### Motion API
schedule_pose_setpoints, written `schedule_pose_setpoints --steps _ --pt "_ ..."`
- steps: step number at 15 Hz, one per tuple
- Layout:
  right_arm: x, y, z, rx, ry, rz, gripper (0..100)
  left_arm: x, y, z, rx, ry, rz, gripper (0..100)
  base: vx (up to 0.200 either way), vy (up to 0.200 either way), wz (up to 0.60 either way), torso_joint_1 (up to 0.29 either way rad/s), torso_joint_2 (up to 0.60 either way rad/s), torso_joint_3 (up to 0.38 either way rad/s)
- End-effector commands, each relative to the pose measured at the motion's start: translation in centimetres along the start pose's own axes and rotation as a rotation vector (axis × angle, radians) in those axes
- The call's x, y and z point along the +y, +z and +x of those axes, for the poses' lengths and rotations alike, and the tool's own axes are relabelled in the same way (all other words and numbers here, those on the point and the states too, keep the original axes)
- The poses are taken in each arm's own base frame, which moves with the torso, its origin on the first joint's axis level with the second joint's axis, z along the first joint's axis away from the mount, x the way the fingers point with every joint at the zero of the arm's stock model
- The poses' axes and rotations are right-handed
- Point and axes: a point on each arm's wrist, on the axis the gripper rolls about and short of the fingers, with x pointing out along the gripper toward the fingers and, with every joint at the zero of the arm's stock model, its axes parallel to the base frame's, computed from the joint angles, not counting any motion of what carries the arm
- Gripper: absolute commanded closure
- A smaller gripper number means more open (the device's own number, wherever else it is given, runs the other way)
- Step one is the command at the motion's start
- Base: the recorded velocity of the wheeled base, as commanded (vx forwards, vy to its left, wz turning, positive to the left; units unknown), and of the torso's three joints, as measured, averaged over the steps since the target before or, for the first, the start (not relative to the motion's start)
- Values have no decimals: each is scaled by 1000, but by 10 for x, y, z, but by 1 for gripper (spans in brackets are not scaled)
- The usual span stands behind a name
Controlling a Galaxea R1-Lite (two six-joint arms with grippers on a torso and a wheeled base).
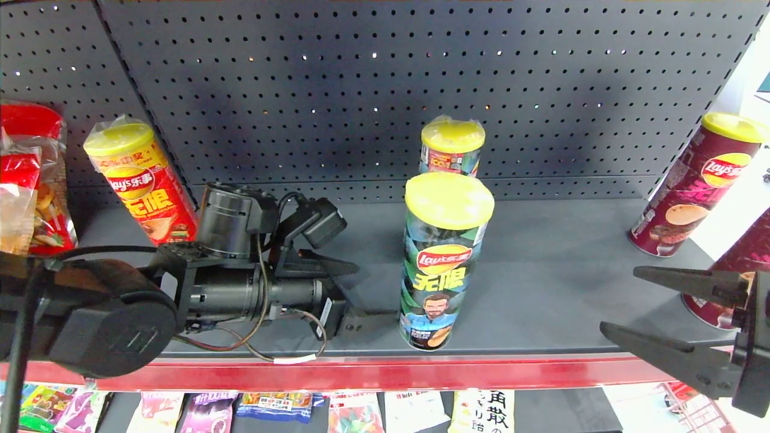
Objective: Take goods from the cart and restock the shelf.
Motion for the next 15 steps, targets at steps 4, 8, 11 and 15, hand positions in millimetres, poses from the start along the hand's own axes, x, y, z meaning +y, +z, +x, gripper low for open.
schedule_pose_setpoints --steps 4,8,11,15 --pt "0 0 1 0 1 0 0 4 2 7 0 1 0 0 0 0 0 0 0 0" --pt "0 1 1 -1 2 -1 0 5 3 10 -2 1 2 0 0 0 0 0 0 0" --pt "0 0 0 -1 0 -1 0 6 5 14 -5 -2 4 0 0 0 0 0 0 0" --pt "0 1 0 -3 0 -1 0 2 8 18 -8 -15 14 0 0 0 0 0 0 0"
